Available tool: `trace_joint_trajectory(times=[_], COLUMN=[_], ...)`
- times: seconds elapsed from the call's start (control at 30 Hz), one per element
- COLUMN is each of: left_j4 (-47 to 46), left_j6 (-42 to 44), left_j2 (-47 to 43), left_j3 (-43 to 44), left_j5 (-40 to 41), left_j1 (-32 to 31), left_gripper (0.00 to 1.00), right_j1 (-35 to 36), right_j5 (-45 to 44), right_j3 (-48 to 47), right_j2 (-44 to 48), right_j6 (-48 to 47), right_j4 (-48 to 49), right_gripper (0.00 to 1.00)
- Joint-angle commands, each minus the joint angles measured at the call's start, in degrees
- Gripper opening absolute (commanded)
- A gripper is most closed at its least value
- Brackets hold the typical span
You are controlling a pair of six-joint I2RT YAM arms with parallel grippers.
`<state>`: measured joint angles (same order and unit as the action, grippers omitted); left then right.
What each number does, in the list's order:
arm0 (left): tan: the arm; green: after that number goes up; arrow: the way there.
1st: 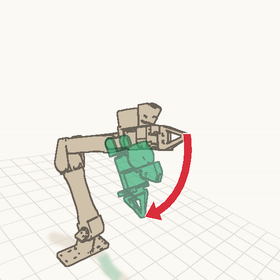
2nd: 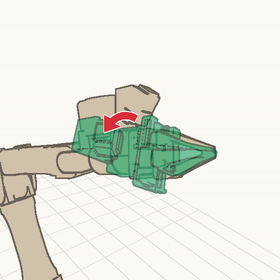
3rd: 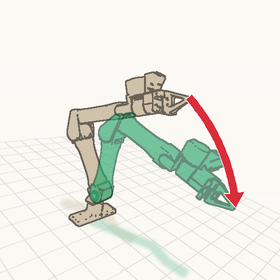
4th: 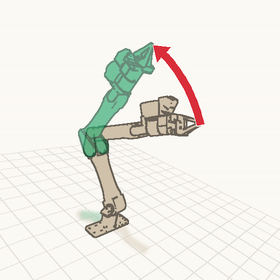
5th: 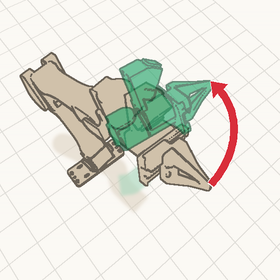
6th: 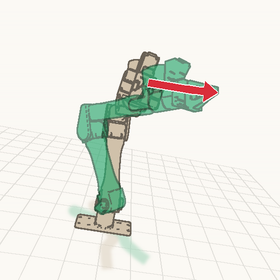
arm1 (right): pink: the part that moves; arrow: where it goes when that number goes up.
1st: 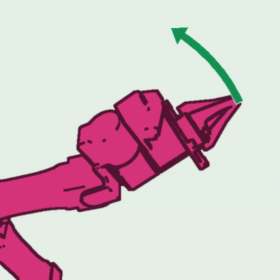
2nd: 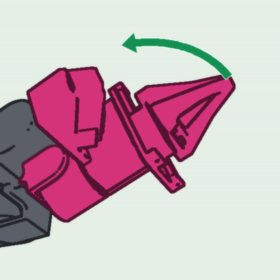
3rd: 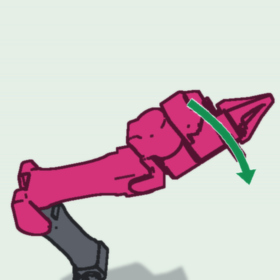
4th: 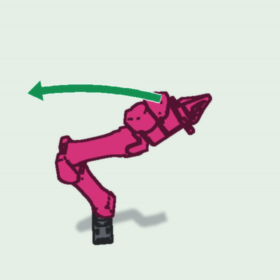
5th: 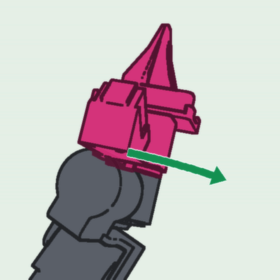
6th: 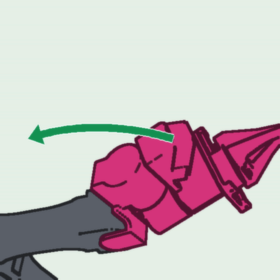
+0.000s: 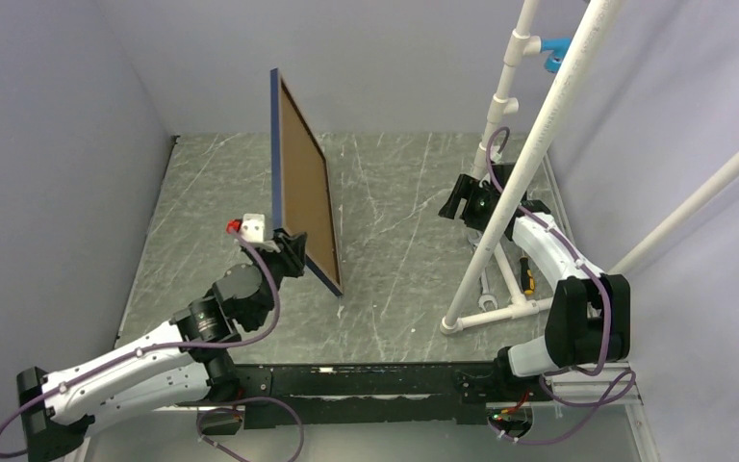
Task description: Take the photo out of the frame
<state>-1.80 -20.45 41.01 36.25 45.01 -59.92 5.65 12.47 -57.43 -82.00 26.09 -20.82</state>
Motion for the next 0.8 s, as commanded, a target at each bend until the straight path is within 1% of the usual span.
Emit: trace_joint_trajectory(times=[0.0, 0.2, 0.3, 0.4, 0.5, 0.57, 0.67, 0.77], left_j4=[-7.4, -12.6, -14.3, -18.0, -20.7, -25.2, -31.0, -35.3], left_j6=[-10.2, -14.9, -16.5, -17.9, -20.5, -22.9, -28.1, -31.6], left_j2=[-5.9, -10.6, -11.0, -10.4, -9.2, -7.9, -4.7, -0.5], left_j3=[-5.4, -11.9, -13.8, -15.7, -17.5, -19.6, -22.7, -24.6], left_j5=[-9.9, -13.6, -14.9, -16.9, -16.8, -16.7, -15.2, -14.3], left_j1=[1.5, 2.3, 2.3, 2.3, 2.4, 2.3, 2.3, 2.3], left_gripper=[0.0, 0.0, 0.0, 0.0, 0.0, 0.0, 0.0, 0.0], right_j1=[-0.2, -0.2, -0.3, -0.2, -0.2, -0.2, -0.3, -0.3], right_j5=[0.5, 1.0, 1.1, 1.2, 0.9, 0.9, 0.9, 1.0], right_j3=[0.5, 1.0, 1.3, 1.4, 1.7, 1.9, 2.3, 2.7], right_j2=[-1.1, -1.5, -1.4, -1.5, -1.3, -1.0, -1.0, -1.3], right_j6=[-0.4, -0.1, 0.1, 0.2, 0.2, 0.2, 0.4, 0.4], right_j4=[3.1, 3.8, 4.2, 4.3, 4.3, 4.5, 4.9, 5.2], right_gripper=[0.81, 0.8, 0.8, 0.8, 0.8, 0.8, 0.8, 0.8])
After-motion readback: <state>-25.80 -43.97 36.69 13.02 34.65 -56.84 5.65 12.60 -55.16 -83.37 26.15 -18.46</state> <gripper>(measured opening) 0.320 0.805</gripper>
